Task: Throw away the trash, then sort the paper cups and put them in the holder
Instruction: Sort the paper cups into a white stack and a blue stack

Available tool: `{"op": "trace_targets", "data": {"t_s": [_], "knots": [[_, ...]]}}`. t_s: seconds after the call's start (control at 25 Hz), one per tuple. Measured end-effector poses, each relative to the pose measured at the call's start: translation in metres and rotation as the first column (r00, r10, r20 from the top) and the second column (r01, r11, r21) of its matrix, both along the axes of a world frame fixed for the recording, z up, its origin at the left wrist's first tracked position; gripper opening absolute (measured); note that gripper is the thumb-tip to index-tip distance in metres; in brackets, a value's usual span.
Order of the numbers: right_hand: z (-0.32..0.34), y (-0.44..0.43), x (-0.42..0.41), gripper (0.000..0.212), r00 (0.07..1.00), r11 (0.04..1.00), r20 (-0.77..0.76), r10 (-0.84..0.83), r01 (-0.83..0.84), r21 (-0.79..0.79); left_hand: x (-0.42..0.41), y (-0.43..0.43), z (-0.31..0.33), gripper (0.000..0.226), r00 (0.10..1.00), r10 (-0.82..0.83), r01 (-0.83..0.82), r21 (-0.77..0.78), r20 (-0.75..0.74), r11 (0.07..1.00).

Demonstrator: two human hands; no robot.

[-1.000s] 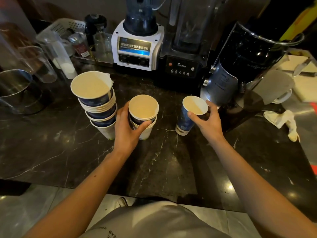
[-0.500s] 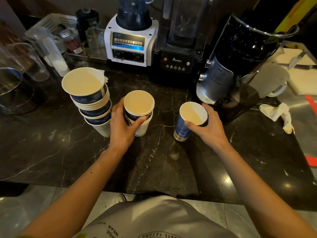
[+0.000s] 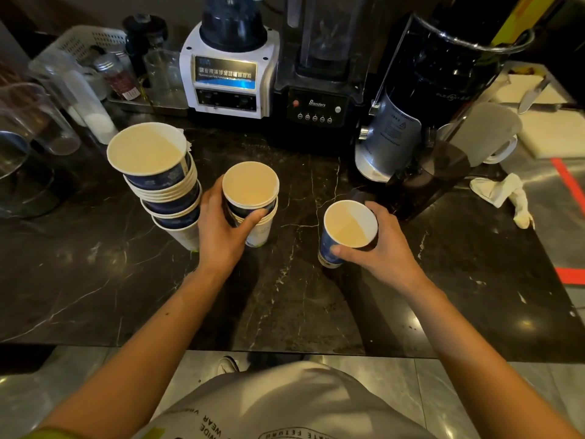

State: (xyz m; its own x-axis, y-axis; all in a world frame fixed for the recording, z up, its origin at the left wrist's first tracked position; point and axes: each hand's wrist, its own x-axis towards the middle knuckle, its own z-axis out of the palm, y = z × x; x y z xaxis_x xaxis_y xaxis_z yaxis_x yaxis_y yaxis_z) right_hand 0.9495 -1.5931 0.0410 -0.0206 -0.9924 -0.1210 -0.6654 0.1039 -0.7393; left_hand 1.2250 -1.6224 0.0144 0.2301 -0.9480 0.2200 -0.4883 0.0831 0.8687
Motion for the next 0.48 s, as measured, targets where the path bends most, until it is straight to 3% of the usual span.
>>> {"op": "trace_targets", "data": {"t_s": [0.12, 0.28, 0.48], "knots": [[0.012, -0.003, 0.005, 0.124, 0.994, 0.999, -0.106, -0.005, 0.000, -0.048, 0.000, -0.001, -0.001, 0.084, 1.000, -0.007, 0.007, 0.013, -0.001, 1.000], [0.033, -0.018, 0.044, 0.108, 0.988, 0.969, -0.105, 0.110, -0.131, -0.211, 0.000, 0.000, -0.002, 0.083, 1.000, 0.004, -0.004, 0.021, 0.002, 1.000], [0.034, -0.055, 0.111, 0.104, 0.949, 0.943, -0.018, 0.316, -0.316, -0.102, 0.001, -0.001, -0.002, 0.080, 1.000, 0.001, -0.001, 0.027, -0.002, 1.000]]}}
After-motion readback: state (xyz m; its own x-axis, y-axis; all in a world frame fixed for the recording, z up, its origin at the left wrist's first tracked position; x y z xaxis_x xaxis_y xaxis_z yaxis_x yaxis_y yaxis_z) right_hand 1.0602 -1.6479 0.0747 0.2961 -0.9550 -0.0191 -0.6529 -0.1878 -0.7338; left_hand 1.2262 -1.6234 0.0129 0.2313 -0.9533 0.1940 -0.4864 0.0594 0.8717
